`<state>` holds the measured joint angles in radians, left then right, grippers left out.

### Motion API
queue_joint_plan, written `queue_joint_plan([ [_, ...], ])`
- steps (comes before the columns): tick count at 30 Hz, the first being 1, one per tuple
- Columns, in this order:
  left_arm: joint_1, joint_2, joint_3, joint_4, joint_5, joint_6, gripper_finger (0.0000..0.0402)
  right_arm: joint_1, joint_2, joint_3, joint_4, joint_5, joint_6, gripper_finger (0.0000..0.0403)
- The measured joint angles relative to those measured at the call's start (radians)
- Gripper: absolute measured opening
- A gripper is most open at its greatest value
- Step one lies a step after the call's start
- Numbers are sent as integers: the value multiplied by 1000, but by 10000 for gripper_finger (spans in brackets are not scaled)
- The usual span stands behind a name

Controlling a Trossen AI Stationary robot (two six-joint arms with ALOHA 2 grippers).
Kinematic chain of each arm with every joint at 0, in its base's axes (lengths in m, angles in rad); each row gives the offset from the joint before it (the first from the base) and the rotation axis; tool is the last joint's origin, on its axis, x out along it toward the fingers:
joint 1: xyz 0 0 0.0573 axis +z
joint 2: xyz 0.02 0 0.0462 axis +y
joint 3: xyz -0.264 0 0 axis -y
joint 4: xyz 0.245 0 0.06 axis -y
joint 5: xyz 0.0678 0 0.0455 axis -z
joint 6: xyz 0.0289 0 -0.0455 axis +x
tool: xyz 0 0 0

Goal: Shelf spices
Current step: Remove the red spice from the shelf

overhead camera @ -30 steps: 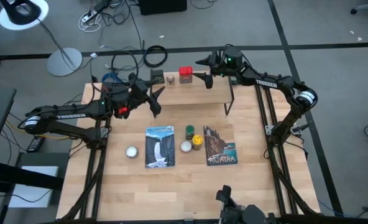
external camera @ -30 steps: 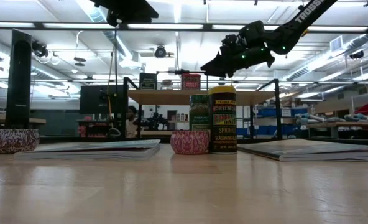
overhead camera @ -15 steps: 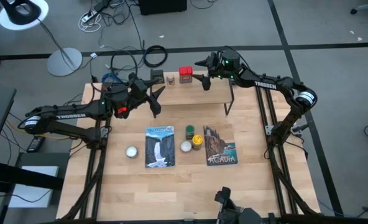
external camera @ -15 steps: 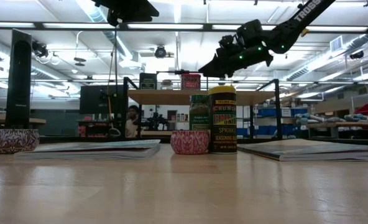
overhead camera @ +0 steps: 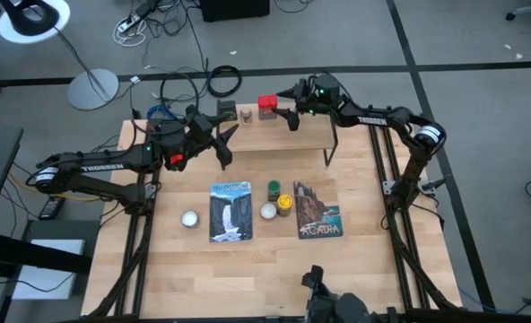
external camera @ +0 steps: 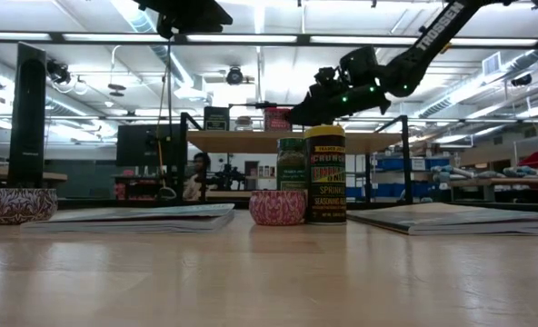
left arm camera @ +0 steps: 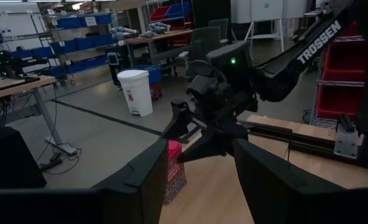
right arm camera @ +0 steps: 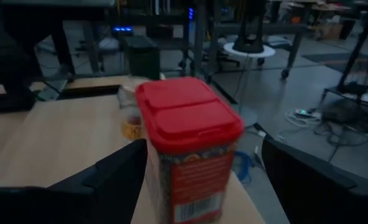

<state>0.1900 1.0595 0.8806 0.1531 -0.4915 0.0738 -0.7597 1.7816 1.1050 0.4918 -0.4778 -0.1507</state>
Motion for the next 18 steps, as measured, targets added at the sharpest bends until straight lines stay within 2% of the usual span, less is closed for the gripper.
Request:
queue_joint_plan([
  [6,0,0,0,2,0,2,188,6,53,38,-17,-41,0,312],
  [11,0,0,0,-9,-1,3,188,32,68,54,-9,-48,-8,292],
  [14,0,0,0,-17,-2,4,188,48,62,54,-6,-48,-12,260],
  [18,0,0,0,-16,-5,6,188,63,58,54,11,-50,-2,193],
])
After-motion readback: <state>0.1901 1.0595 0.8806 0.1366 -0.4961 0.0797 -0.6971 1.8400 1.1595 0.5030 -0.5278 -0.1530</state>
